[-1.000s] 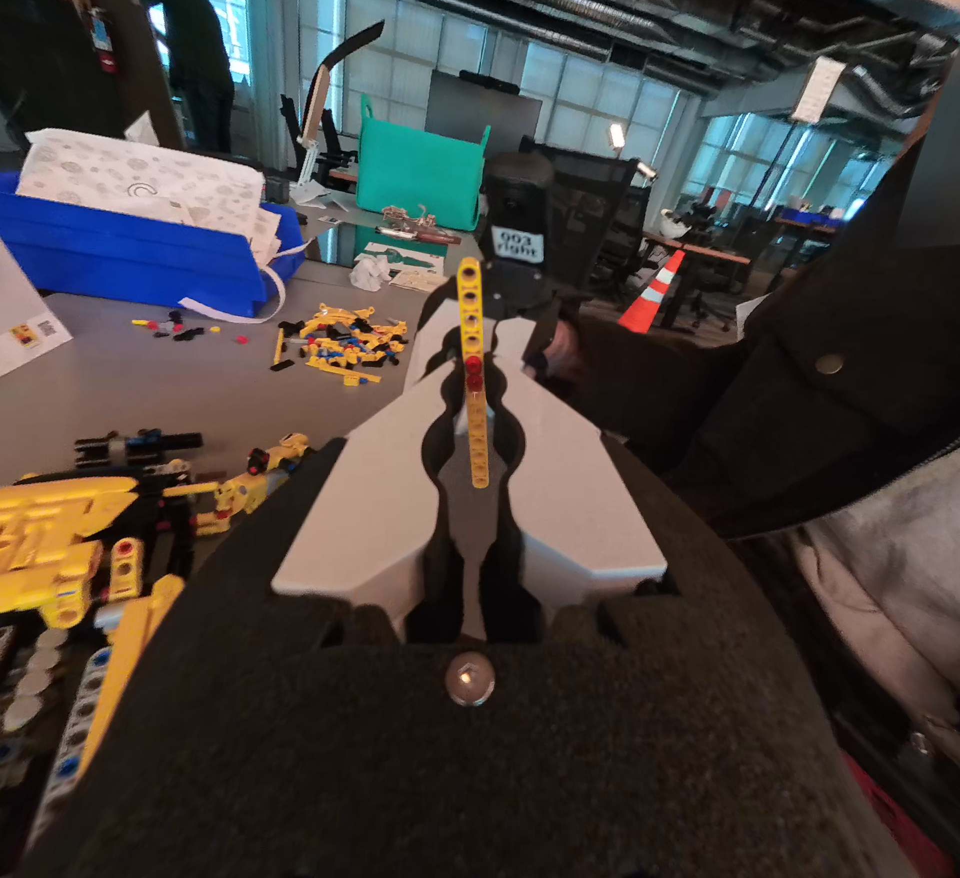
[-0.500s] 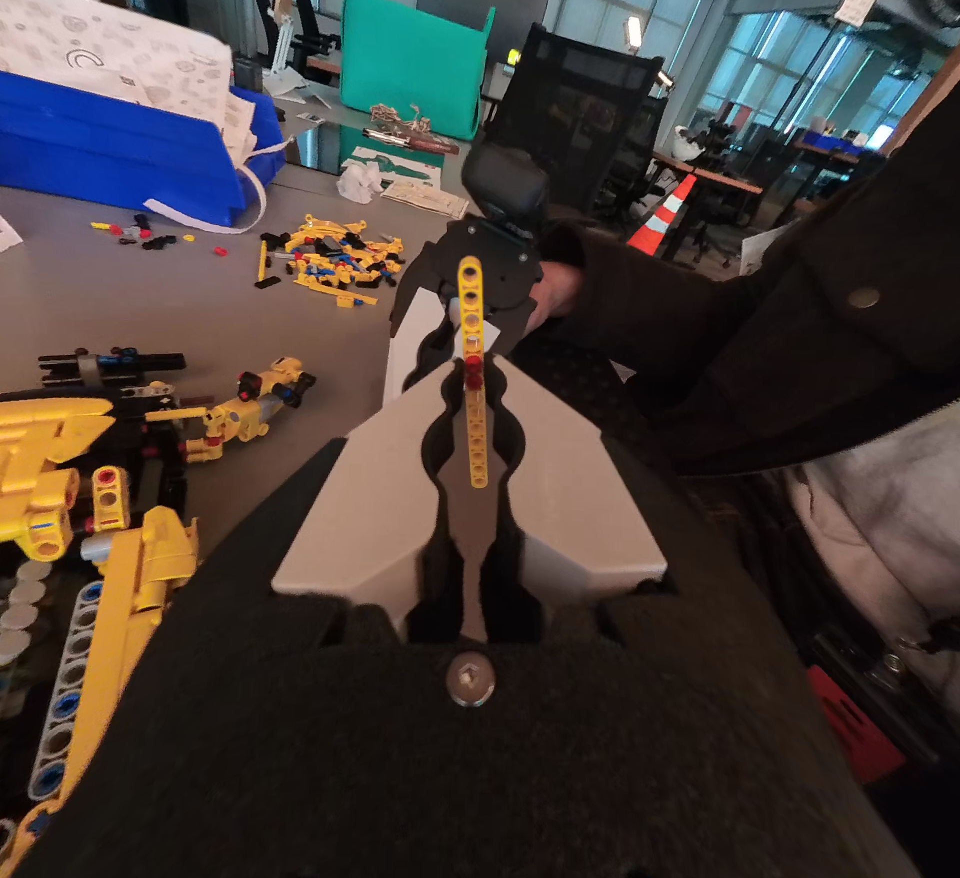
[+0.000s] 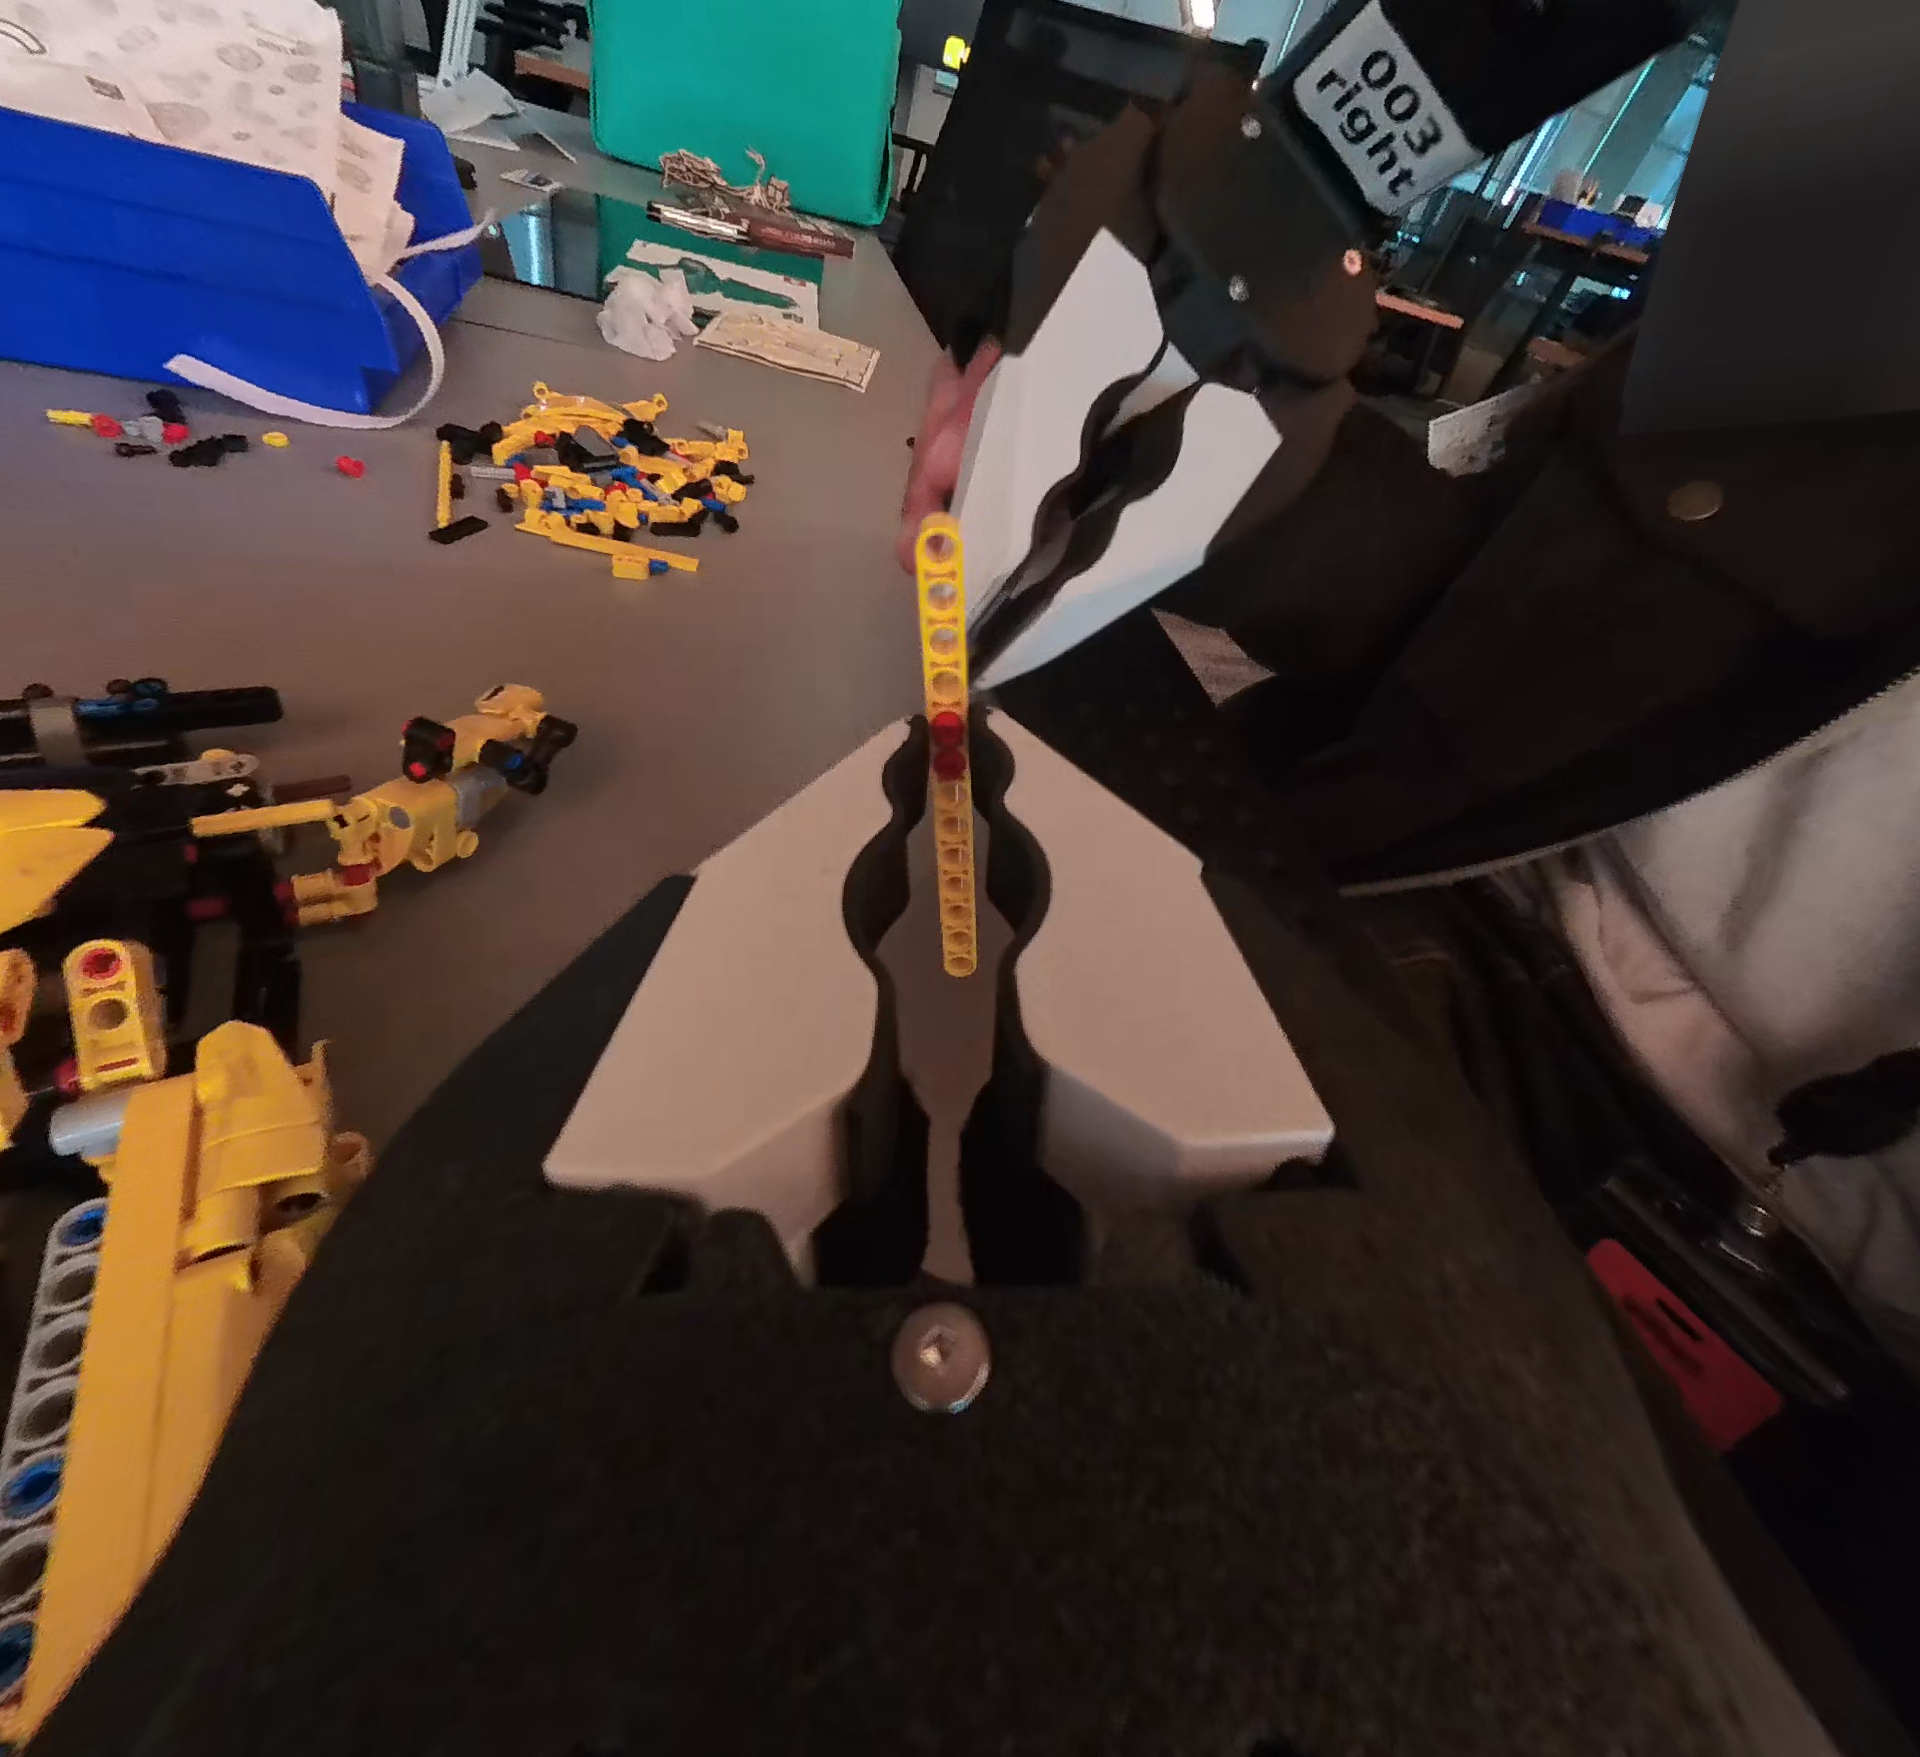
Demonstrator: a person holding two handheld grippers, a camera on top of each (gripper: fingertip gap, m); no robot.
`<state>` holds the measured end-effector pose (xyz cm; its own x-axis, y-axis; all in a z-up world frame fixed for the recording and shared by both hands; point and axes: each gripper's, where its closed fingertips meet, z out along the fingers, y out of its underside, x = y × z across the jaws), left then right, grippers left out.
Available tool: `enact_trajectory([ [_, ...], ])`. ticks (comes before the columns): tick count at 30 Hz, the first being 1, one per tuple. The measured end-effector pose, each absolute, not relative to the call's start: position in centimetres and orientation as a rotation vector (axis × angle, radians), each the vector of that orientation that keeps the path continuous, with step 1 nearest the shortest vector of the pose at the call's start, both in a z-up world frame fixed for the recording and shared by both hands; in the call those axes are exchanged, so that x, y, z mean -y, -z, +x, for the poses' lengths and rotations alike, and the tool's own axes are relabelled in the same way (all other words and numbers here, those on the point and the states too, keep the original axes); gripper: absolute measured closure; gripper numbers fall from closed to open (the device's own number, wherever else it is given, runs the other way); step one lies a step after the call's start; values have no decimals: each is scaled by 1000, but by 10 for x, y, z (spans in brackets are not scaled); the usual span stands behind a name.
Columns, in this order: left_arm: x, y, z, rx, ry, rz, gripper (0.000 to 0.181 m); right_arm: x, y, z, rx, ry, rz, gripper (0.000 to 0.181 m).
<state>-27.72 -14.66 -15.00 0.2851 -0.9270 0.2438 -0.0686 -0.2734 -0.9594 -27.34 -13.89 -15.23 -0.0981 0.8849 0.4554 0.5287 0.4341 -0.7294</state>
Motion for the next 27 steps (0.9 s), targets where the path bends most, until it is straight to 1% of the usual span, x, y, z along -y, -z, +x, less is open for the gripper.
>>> enact_trajectory([
  [14, 149, 160, -270, -961, 1151, -1654, 174, 139, 168, -273, 1818, -453, -1236, 178],
  [16, 153, 159, -266, -980, 1178, -1640, 174, 140, 170, -277, 1800, -471, -1237, 181],
  [18, 153, 166, -265, -1024, 1103, -1669, 174, 137, 176, -277, 1822, -426, -1233, 181],
  [23, 147, 173, -272, -1033, 1000, -1723, 175, 136, 181, -276, 1803, -529, -1299, 181],
  [27, 135, 157, -291, -917, 990, -1697, 175, 114, 199, -256, 1767, -635, -1488, 181],
])
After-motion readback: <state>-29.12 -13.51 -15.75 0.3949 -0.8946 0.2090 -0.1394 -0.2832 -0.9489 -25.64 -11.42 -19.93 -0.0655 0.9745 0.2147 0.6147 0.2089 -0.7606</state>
